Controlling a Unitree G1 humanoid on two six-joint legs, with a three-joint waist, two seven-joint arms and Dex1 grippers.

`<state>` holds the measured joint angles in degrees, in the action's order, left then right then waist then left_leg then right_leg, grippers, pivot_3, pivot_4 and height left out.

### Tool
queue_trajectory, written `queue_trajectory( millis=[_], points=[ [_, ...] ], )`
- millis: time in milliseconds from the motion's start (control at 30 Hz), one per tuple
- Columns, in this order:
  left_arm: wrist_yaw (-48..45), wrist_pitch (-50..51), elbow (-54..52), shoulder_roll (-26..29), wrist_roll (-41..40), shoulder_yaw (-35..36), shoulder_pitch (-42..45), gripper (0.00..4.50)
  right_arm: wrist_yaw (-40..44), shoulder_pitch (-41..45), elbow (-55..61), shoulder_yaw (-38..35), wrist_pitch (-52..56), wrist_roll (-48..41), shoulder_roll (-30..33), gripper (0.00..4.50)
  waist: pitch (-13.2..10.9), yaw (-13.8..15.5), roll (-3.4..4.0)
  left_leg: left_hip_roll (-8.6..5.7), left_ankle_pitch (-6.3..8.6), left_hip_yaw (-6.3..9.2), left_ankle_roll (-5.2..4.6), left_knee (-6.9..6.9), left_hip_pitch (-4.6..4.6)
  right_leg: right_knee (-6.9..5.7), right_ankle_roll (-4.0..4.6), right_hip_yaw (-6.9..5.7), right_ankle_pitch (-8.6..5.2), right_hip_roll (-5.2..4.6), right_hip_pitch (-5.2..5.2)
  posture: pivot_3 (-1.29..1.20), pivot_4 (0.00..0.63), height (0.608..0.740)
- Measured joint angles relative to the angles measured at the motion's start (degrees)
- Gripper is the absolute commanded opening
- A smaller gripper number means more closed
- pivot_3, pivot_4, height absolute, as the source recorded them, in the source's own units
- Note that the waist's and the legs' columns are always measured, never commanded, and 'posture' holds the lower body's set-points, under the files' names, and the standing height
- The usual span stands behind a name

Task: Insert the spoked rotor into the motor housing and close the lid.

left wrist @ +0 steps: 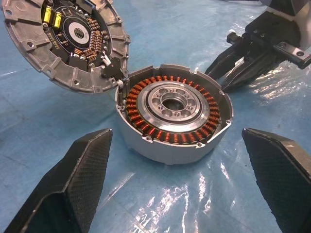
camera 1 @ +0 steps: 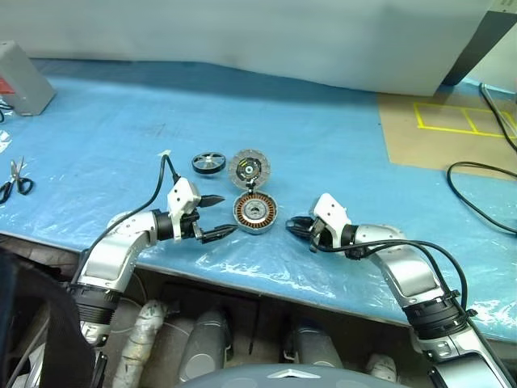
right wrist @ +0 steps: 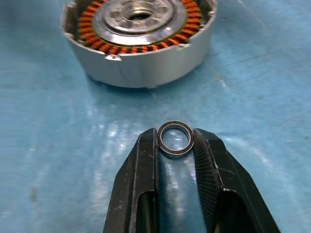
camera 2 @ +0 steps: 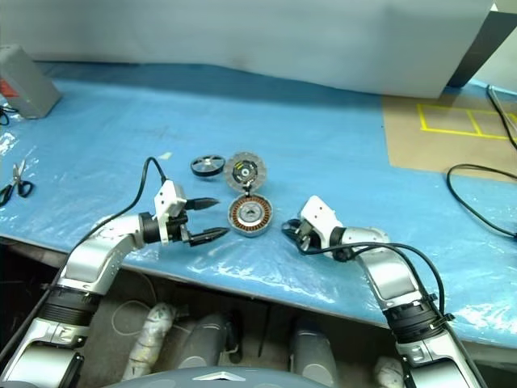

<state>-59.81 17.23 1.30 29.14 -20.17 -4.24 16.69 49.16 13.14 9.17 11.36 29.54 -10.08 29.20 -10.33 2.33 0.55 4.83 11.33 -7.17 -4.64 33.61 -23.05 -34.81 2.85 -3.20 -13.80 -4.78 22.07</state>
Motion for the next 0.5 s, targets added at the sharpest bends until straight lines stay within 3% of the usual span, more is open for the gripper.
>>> queue_trajectory(
  millis=[267, 500],
  points=[
    [-1.4, -1.03, -1.28, 0.0, -1.0, 0.02, -0.6, 4.5, 2.34, 11.46, 4.9, -1.83, 6.38, -7.1, -0.96, 0.61, -0.01, -0.12, 0.01, 0.04, -0.08, 0.0, 0.13, -0.09, 0.03, -0.01, 0.05, 0.0, 0.03, 0.05, 0.03, 0.0, 0.15, 0.74],
    [0.54, 0.14, -5.34, 0.11, -1.0, -0.03, -1.33, 4.5, 2.48, 17.13, -8.79, 6.14, 1.93, -2.16, -5.93, 0.61, -0.01, -0.1, 0.01, 0.02, -0.19, -0.01, 0.08, -0.19, -0.11, 0.01, 0.09, -0.01, 0.01, 0.06, 0.16, 0.0, 0.15, 0.74]
  ],
)
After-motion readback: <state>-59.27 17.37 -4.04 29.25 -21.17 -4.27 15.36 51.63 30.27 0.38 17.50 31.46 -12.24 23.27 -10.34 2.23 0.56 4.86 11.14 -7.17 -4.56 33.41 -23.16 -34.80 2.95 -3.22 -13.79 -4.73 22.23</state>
